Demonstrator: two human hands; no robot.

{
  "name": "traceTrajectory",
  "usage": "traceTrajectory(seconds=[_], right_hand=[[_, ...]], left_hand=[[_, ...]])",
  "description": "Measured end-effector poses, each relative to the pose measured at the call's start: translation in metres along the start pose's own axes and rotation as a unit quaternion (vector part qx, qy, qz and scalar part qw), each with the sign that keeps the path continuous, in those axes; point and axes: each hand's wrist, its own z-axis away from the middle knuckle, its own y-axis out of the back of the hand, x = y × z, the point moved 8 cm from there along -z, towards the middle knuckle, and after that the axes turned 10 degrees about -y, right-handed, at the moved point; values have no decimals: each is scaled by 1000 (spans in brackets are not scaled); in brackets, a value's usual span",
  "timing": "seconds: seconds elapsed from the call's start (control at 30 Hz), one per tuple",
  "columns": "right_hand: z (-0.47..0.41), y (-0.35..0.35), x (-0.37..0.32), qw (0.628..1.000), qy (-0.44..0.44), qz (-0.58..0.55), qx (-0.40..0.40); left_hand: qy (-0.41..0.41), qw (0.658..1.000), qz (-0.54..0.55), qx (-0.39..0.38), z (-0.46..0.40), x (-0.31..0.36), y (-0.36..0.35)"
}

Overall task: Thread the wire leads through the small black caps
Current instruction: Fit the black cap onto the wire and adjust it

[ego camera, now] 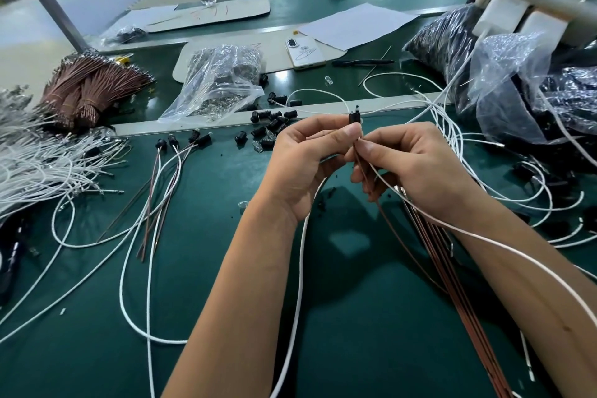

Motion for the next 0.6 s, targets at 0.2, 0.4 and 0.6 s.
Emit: traceTrajectory(seconds=[0.2,0.4,0.6], right_hand=[[2,3,-2,999,18,29,24],[4,3,-5,998,35,41,31],[4,4,-7,998,44,34,32]], left_hand=[[-6,1000,7,4,-1,-1,0],[-9,1000,26,13,-2,-2,0],[-11,999,29,19,-2,-1,1]])
